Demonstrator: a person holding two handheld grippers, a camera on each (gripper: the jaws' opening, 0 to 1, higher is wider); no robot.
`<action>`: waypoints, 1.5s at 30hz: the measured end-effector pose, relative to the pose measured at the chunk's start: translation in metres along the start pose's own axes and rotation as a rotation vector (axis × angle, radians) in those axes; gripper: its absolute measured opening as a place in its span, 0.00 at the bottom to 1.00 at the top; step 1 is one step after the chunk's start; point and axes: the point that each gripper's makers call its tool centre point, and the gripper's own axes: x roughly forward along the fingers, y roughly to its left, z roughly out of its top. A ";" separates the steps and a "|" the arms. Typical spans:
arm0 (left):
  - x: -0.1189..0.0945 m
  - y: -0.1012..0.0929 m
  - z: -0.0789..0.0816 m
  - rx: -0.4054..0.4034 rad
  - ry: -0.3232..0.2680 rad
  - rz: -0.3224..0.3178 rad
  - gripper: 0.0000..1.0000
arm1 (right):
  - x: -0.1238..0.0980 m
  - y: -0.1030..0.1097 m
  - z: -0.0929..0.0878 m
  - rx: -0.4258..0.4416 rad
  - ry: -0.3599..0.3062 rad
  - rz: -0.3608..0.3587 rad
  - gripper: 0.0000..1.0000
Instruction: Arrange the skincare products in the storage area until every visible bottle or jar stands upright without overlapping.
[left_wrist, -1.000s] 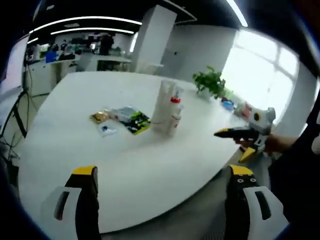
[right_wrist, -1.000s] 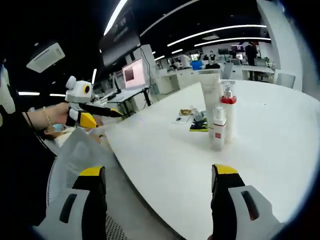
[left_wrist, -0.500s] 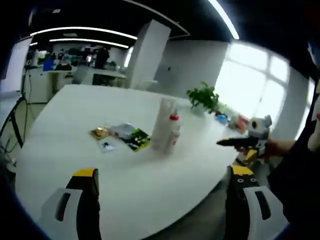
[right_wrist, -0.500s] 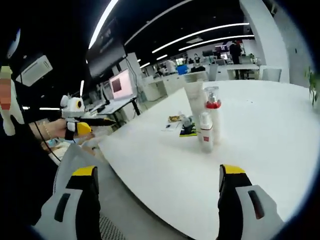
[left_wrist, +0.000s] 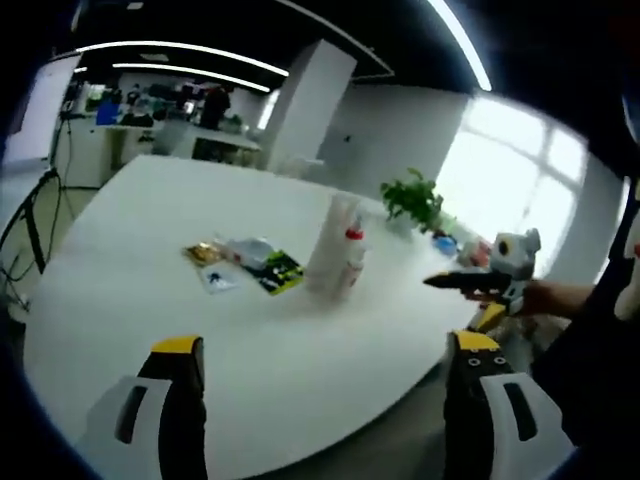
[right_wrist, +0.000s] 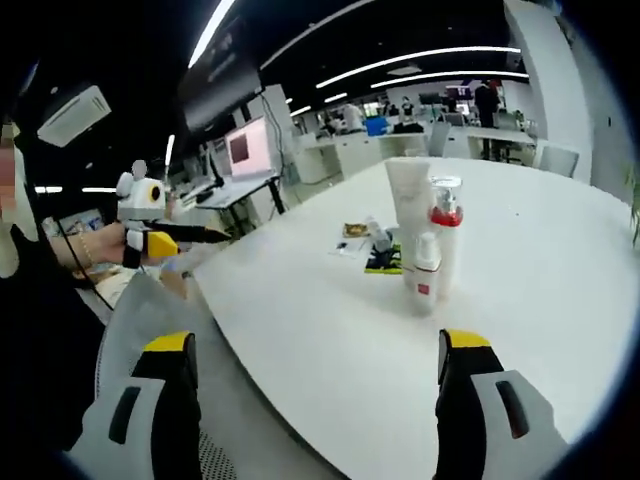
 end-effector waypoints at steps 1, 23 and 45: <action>0.000 0.001 -0.002 0.000 0.007 0.004 0.94 | 0.003 0.002 0.001 0.003 0.003 0.006 0.99; -0.008 0.023 -0.006 0.021 0.044 -0.003 0.96 | 0.098 0.022 0.037 -0.122 0.135 0.080 0.87; -0.009 0.044 -0.013 -0.029 0.088 -0.068 0.96 | 0.175 -0.003 0.068 -0.095 0.187 -0.014 0.80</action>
